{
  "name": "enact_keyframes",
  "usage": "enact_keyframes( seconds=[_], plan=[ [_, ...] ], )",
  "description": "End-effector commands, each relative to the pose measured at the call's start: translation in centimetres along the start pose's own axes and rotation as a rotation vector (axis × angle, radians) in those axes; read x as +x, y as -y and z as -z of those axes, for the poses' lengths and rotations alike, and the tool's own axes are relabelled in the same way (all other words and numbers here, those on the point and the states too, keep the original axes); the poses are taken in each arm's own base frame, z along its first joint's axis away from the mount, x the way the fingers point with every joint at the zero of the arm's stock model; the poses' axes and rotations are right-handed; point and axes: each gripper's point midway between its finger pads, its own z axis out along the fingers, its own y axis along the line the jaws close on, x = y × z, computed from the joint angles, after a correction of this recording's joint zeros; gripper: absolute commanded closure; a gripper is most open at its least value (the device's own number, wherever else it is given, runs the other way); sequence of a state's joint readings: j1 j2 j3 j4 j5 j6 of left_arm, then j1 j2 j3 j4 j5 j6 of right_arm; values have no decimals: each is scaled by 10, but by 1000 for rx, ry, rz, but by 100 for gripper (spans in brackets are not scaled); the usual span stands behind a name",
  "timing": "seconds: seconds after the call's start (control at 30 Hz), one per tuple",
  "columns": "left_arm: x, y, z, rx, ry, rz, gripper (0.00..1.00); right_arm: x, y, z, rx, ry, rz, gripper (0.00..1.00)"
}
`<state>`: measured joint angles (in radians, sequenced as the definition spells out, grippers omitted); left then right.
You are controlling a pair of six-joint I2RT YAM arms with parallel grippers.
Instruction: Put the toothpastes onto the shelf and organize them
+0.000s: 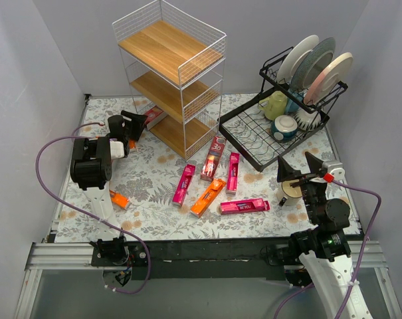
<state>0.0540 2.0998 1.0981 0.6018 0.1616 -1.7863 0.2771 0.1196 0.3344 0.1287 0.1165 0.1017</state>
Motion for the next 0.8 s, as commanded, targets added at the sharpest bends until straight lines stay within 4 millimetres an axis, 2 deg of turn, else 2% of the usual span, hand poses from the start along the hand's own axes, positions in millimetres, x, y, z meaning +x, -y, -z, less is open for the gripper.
enact_keyframes(
  seconds=[0.0,0.2,0.3,0.33,0.4,0.47,0.53,0.57,0.63,0.67,0.77],
  plan=[
    [-7,6,7,-33,15,-71,30,-19,-4,0,-15,56,2,2],
    [-11,0,15,-73,27,-124,14,-22,-3,1,-14,60,7,1],
    [-15,6,22,-76,36,-152,8,-23,-4,2,-16,65,7,2],
    [-19,16,27,-60,46,-168,7,-24,-4,2,-16,66,9,1],
    [-23,20,33,-67,54,-208,2,-25,-3,2,-13,68,12,2],
    [-32,37,45,-52,82,-247,2,-27,-4,3,-15,74,13,1],
    [-35,36,55,-80,86,-305,2,-28,-4,3,-15,77,15,2],
    [-43,50,66,-65,111,-330,2,-29,-4,4,-17,80,14,1],
    [-51,41,79,-127,137,-420,2,-30,-4,5,-17,83,17,1],
    [-59,51,91,-128,163,-456,2,-32,-4,5,-16,88,19,1],
    [-69,32,116,-233,179,-629,2,-34,-4,6,-18,94,21,1]
  ],
)
